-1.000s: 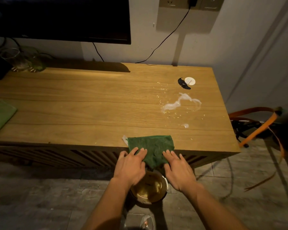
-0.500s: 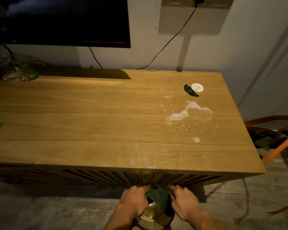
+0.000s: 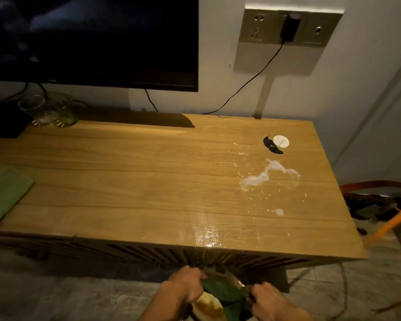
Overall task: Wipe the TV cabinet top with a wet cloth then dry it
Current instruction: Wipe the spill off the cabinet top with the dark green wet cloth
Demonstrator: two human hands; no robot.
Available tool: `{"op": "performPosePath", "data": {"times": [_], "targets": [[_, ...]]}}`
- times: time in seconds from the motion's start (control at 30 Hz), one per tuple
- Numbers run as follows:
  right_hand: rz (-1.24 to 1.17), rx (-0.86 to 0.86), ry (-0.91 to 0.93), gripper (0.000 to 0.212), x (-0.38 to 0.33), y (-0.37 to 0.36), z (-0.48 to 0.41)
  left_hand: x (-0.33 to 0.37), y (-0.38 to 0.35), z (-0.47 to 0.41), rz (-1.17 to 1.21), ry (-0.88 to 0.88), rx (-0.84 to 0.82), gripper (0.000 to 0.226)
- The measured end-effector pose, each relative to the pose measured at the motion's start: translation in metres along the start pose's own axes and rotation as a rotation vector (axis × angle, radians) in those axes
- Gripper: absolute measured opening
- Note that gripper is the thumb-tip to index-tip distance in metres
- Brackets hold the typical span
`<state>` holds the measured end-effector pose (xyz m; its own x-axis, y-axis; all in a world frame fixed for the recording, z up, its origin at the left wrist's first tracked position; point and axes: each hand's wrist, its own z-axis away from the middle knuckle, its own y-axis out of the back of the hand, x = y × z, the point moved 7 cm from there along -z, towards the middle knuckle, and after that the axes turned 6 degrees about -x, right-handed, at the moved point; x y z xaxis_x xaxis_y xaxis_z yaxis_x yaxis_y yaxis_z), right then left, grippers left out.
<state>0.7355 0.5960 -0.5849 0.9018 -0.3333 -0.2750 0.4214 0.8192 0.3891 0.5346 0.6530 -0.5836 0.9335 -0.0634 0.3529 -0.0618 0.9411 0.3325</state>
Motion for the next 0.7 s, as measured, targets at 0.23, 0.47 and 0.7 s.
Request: {"op": "performPosePath", "data": {"times": [0.23, 0.47, 0.7], "targets": [[-0.001, -0.062, 0.067, 0.031, -0.050, 0.080, 0.072, 0.025, 0.082, 0.075, -0.040, -0.079, -0.181, 0.042], [-0.216, 0.002, 0.080, 0.018, -0.076, 0.185, 0.123, 0.066, 0.199, 0.134, 0.257, -0.246, -0.070, 0.034], [-0.374, 0.126, 0.143, 0.018, -0.082, 0.295, 0.124, 0.106, 0.303, 0.141, 0.251, -0.339, 0.165, 0.032]]}}
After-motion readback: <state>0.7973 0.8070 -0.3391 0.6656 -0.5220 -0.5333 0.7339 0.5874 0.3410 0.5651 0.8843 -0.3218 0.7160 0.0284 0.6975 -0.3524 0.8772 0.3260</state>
